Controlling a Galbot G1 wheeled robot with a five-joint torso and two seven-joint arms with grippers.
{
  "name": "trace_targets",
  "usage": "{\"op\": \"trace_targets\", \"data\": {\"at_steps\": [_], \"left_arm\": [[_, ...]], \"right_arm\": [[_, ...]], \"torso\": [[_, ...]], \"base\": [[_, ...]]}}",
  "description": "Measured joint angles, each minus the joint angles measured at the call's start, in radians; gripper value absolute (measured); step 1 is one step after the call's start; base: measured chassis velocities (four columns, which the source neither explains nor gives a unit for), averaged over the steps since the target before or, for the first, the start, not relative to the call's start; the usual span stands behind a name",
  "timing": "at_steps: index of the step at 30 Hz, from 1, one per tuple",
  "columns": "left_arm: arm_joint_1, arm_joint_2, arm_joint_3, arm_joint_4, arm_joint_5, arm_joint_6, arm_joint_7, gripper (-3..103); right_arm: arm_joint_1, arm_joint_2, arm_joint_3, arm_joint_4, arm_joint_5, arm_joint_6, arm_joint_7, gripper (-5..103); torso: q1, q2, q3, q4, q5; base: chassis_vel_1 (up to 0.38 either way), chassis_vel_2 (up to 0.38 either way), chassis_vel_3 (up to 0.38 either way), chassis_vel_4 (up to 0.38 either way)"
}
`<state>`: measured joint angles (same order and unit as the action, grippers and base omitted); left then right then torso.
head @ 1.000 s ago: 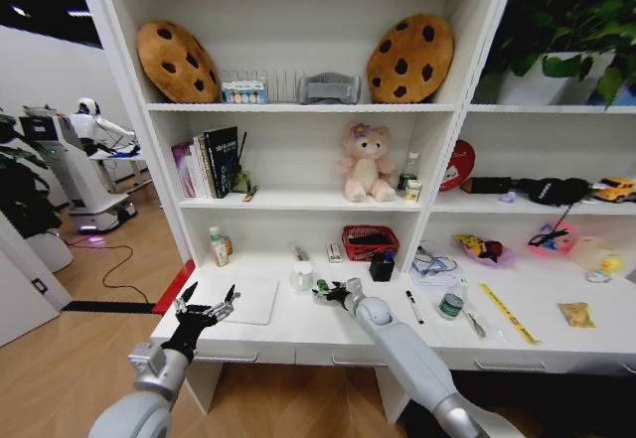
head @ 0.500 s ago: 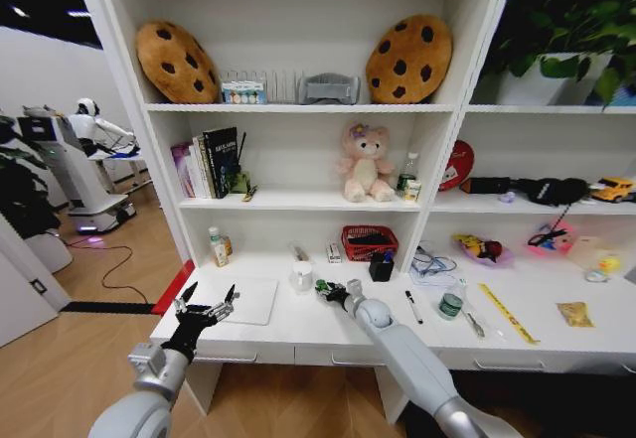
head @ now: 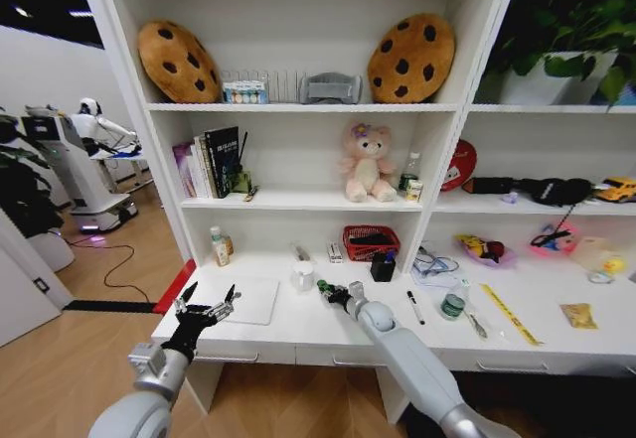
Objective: Organize the objects on the table.
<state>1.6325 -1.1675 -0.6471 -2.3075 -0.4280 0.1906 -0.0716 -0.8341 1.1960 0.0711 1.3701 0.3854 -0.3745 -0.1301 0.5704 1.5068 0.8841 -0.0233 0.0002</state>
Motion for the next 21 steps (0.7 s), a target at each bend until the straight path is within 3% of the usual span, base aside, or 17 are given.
{"op": "trace_targets", "data": {"at_steps": [6, 9, 11, 15, 17, 21], "left_arm": [[0.0, 0.0, 0.0, 0.0, 0.0, 0.0, 0.0, 100], [0.0, 0.0, 0.0, 0.0, 0.0, 0.0, 0.0, 100], [0.0, 0.0, 0.0, 0.0, 0.0, 0.0, 0.0, 100], [0.0, 0.0, 0.0, 0.0, 0.0, 0.0, 0.0, 100], [0.0, 0.0, 0.0, 0.0, 0.0, 0.0, 0.0, 100], [0.0, 0.0, 0.0, 0.0, 0.0, 0.0, 0.0, 100]], "right_arm": [[-0.143, -0.095, 0.077, 0.247, -0.077, -0.014, 0.096, 36], [-0.162, -0.111, 0.089, 0.295, -0.086, -0.015, 0.11, 36], [-0.202, -0.165, 0.12, 0.436, -0.095, -0.016, 0.129, 36], [-0.212, -0.2, 0.123, 0.519, -0.091, -0.022, 0.155, 36], [-0.206, -0.219, 0.117, 0.612, -0.05, -0.057, 0.218, 36], [-0.174, -0.24, 0.115, 0.685, 0.009, -0.08, 0.241, 36]], "torso": [[0.0, 0.0, 0.0, -0.0001, 0.0], [0.0, 0.0, 0.0, 0.0, 0.0], [0.0, 0.0, 0.0, 0.0001, -0.0002], [0.0, 0.0, -0.001, 0.0, -0.0003], [0.0, 0.0, -0.001, 0.0, 0.0001], [0.0, 0.0, -0.001, 0.0002, -0.0002]], "base": [[0.0, 0.0, 0.0, 0.0], [0.0, 0.0, 0.0, 0.0], [0.0, 0.0, 0.0, 0.0], [0.0, 0.0, 0.0, 0.0], [0.0, 0.0, 0.0, 0.0], [0.0, 0.0, 0.0, 0.0]]}}
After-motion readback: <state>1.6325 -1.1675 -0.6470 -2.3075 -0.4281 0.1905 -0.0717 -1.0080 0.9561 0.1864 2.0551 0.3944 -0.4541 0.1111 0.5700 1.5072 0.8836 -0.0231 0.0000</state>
